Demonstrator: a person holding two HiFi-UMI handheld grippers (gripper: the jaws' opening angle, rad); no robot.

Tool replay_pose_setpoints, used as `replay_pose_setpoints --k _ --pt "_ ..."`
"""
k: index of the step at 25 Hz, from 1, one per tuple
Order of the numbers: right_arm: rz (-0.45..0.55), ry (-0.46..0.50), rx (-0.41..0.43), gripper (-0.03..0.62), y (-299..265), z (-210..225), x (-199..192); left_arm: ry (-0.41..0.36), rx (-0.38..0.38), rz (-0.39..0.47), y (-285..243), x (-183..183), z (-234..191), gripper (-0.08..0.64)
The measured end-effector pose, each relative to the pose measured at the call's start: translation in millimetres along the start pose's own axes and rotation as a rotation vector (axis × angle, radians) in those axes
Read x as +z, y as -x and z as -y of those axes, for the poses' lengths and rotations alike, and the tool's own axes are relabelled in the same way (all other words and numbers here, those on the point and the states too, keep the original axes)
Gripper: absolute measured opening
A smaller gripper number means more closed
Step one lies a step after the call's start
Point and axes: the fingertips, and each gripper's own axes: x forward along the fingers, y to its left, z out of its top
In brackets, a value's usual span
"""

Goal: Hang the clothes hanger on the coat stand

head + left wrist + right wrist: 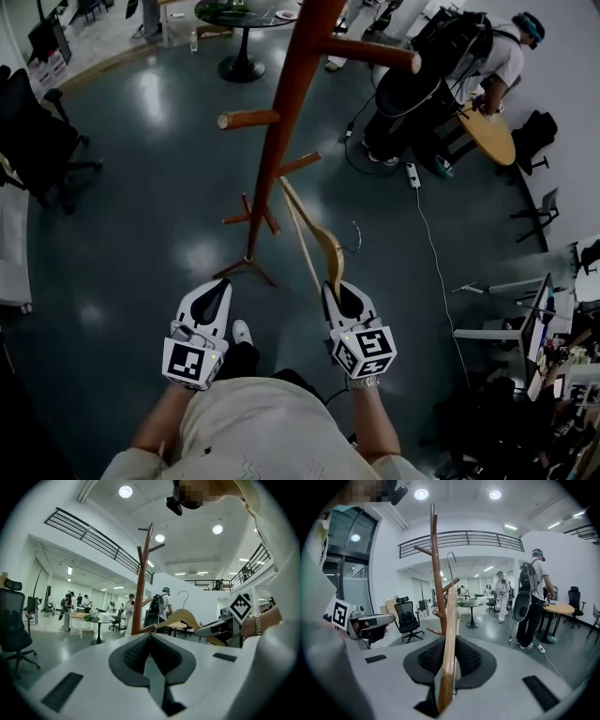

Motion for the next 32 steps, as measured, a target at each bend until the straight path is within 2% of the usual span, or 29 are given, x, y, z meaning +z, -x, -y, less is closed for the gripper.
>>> replay_pose_setpoints --k 3,10,15,22,32 --pt "0.004 0.034 0.008 0.069 -29 6 16 -0.009 -0.013 -0.025 -17 -1 -17 0.014" --pt "-0.009 0.136 0.045 0.068 -90 10 41 0.027 -0.060 -0.048 -46 -6 -26 0.014" --pt "-0.027 0.155 0.104 0.068 -129 3 38 0.031 -0.075 -0.084 -53 -21 -30 0.014" --pt "-0.054 0.189 0.165 0.068 -162 -1 30 0.062 -0.054 -0.112 -53 -31 -41 0.014" --pt "-0.033 0.209 0.182 0.069 -181 -9 20 0.064 -0.035 -0.122 -55 -38 -46 0.014"
